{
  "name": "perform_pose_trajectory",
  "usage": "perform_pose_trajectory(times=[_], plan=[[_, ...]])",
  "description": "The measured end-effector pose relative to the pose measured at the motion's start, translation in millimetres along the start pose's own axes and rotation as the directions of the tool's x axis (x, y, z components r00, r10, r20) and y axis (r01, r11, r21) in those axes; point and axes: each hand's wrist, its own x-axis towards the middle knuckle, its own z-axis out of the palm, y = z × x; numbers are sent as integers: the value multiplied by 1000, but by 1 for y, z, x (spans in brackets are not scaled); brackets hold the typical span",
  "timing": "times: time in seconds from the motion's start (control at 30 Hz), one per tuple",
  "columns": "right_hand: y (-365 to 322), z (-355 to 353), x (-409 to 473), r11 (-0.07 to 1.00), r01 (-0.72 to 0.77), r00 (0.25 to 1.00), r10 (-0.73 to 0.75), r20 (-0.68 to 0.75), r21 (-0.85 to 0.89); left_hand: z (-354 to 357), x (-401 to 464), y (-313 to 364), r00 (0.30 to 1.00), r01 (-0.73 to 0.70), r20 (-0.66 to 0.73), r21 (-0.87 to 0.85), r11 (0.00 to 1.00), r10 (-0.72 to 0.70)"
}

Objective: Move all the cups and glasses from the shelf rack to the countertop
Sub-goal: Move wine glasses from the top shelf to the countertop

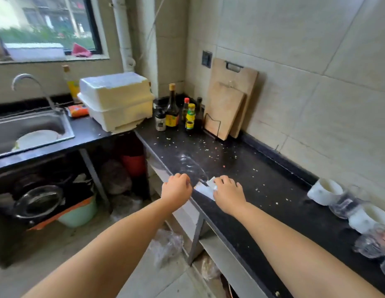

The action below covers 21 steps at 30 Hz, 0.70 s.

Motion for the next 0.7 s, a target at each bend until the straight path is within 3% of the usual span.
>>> perform_pose_trajectory(times=[0.13,0.43,0.7], plan=[[-110,2,15,981,192,981,-192,18,-10,-49,-37,-96,980,156,-124,14,988,-154],[-391,21,-7,871,490,872,-490,-14,39,-170,-149,-321,882,422,-248,43,905,-400],[-604,17,-47,692,720,693,-720,-14,59,-262,-248,-474,698,634,-389,-54,771,-601]])
